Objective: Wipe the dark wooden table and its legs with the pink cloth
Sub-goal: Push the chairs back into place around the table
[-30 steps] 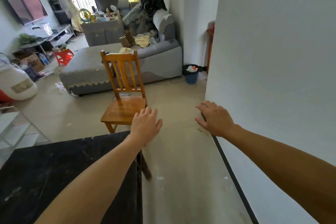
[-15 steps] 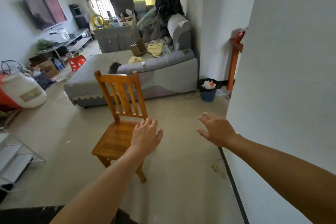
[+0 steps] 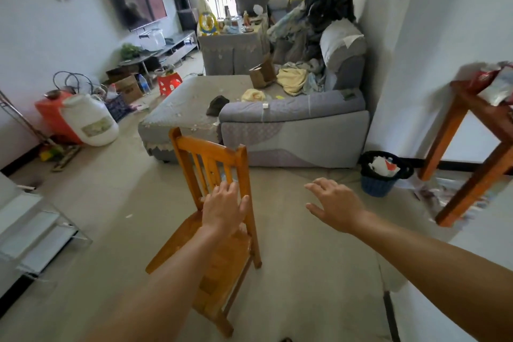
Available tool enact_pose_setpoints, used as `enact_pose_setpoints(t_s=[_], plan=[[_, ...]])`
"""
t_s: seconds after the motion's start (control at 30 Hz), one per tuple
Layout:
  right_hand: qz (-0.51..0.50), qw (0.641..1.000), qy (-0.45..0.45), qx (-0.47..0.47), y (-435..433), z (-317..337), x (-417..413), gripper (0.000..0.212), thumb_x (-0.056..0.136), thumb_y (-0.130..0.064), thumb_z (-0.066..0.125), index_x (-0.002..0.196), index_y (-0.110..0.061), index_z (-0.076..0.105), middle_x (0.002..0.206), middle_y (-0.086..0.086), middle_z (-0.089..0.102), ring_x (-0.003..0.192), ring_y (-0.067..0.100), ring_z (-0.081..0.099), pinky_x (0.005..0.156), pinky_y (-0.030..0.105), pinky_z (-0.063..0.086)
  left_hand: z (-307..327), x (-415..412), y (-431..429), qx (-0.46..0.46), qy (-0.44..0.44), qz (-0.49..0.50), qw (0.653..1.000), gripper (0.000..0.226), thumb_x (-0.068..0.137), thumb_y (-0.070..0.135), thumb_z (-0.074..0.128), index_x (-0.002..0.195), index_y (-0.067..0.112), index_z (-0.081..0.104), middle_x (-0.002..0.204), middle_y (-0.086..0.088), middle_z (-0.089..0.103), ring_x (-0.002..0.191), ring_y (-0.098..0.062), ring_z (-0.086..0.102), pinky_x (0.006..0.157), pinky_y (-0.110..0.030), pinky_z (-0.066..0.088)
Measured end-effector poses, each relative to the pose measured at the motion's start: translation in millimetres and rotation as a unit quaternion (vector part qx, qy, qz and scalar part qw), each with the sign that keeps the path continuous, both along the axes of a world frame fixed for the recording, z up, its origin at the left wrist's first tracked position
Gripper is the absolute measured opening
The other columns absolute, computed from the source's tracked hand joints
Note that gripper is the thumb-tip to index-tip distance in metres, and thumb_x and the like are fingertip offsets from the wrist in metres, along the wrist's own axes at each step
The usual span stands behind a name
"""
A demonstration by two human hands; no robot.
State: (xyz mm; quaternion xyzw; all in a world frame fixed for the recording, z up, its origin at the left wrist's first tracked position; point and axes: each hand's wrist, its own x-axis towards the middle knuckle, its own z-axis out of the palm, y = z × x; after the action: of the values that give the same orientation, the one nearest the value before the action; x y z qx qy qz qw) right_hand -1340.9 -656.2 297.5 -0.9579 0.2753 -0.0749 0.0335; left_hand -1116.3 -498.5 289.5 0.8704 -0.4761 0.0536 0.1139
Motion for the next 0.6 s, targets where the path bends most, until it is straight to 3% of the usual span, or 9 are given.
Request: enact_pose_setpoints(t_s=[0.1,0.23,0.37,0.47,0.6], plan=[[0.008,1.0,-0.006,-0.013,-63.6,11.2,43.9,0.053,0.094,-0.046,0.053,0.138,-0.017,0.051,0.135,0.006,0.053,0.118,0.026,0.056,0.091,0.039,0.048,7.1,47.0,-54.9,-0.006,-0.01,0.015,1.0,0.041,0.097,0.049,0.043,0.124,0.02,0.056,0.123,-0.001,0.059,0.11,-0.019,0.058,0.09,-0.033,0.051],[0.015,1.0,-0.014,-0.012,-146.0,20.3,94.2,0.049,0.089,-0.046,0.058,0.128,-0.015,0.06,0.121,0.008,0.062,0.1,0.028,0.065,0.075,0.04,0.056,15.2,98.8,-123.6,-0.019,0.013,0.051,0.998,0.043,0.098,0.047,0.043,0.125,0.018,0.058,0.124,-0.002,0.059,0.11,-0.021,0.058,0.091,-0.036,0.052],[0.046,0.999,-0.012,-0.011,-217.7,16.7,147.1,0.05,0.09,-0.045,0.059,0.132,-0.018,0.056,0.126,0.006,0.06,0.105,0.026,0.064,0.08,0.039,0.054,5.7,136.2,-177.6,-0.016,0.013,0.081,0.997,0.043,0.098,0.048,0.042,0.125,0.018,0.057,0.12,-0.002,0.059,0.106,-0.018,0.057,0.087,-0.033,0.051],[0.097,0.995,-0.02,-0.004,-272.3,8.8,198.0,0.05,0.092,-0.044,0.058,0.134,-0.017,0.055,0.126,0.006,0.061,0.106,0.027,0.063,0.082,0.039,0.053,-5.8,167.6,-212.2,-0.006,0.029,0.141,0.99,0.04,0.098,0.046,0.043,0.122,0.017,0.058,0.117,-0.002,0.058,0.105,-0.018,0.057,0.087,-0.032,0.05],[0.163,0.986,-0.028,0.027,-338.0,-1.2,264.1,0.045,0.09,-0.04,0.065,0.127,-0.015,0.061,0.114,0.005,0.067,0.095,0.027,0.067,0.072,0.038,0.055,-20.8,196.8,-247.8,-0.029,0.107,0.247,0.963,0.041,0.098,0.044,0.043,0.125,0.017,0.056,0.119,-0.002,0.056,0.109,-0.017,0.055,0.089,-0.031,0.049]])
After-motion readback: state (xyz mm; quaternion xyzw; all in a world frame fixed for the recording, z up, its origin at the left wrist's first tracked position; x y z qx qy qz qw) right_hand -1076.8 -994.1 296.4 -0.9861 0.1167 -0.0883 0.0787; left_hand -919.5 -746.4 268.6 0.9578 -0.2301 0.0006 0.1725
